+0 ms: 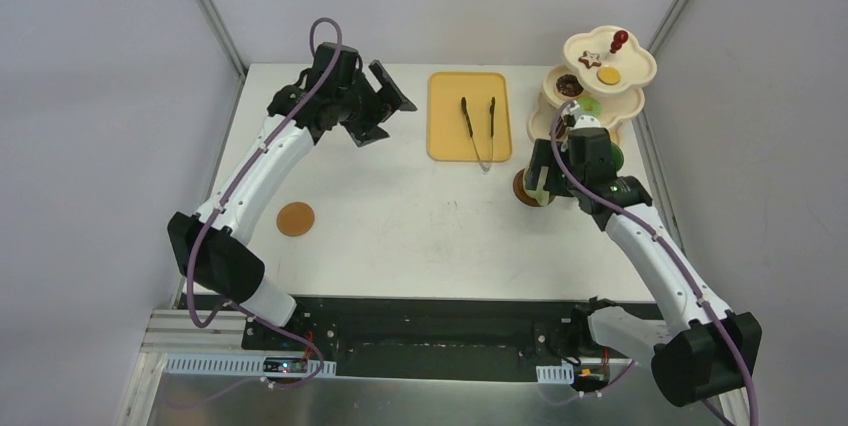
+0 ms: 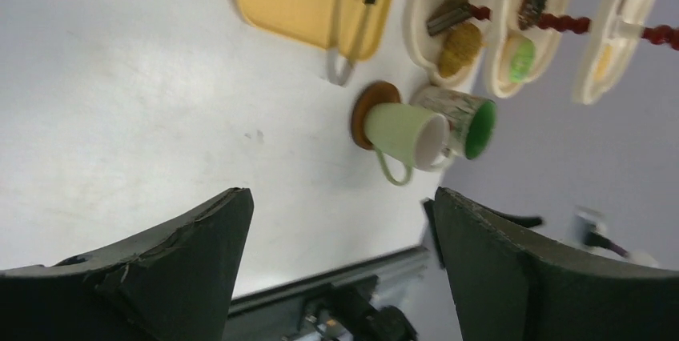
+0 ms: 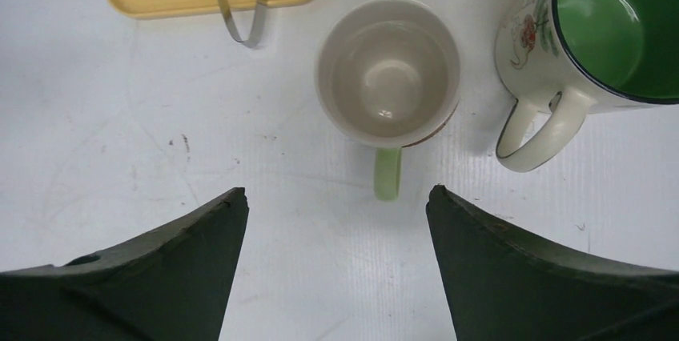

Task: Serve the afternoon tea
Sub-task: Place the cup on the coaster, then move the coaster to the center of the board.

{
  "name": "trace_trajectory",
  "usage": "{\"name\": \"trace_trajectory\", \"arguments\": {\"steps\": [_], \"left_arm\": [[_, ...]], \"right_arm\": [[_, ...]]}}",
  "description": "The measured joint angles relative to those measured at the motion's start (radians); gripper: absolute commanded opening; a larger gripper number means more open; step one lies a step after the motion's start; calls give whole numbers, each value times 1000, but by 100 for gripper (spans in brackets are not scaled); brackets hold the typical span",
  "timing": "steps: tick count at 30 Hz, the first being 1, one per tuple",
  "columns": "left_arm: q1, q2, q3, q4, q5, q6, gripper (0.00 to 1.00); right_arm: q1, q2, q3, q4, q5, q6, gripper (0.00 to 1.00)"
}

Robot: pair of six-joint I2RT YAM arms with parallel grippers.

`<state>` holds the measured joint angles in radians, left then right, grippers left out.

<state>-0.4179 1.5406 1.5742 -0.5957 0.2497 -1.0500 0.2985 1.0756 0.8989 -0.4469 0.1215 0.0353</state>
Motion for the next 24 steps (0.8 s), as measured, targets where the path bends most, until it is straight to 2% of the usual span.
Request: {"name": "trace_trajectory", "arguments": {"steps": [6, 9, 11, 15, 19, 24], "left_arm": [[91, 0, 35, -152, -144, 225, 86], [201, -19, -61, -203, -184, 311, 86], [285, -50, -170, -224, -210, 366, 82], [439, -99, -346, -233, -226, 424, 72], [549, -96, -468, -198, -206, 438, 63], [577, -32, -533, -130, -176, 436, 57]], "right_arm": [[0, 0, 65, -37, -66, 29, 86], [0, 1, 72, -43, -105, 38, 86], [0, 3, 73, -48, -128, 42, 86], [0, 16, 74, -60, -164, 48, 86], [0, 21, 85, -76, -191, 63, 85], [0, 17, 108, -87, -212, 78, 85]]}}
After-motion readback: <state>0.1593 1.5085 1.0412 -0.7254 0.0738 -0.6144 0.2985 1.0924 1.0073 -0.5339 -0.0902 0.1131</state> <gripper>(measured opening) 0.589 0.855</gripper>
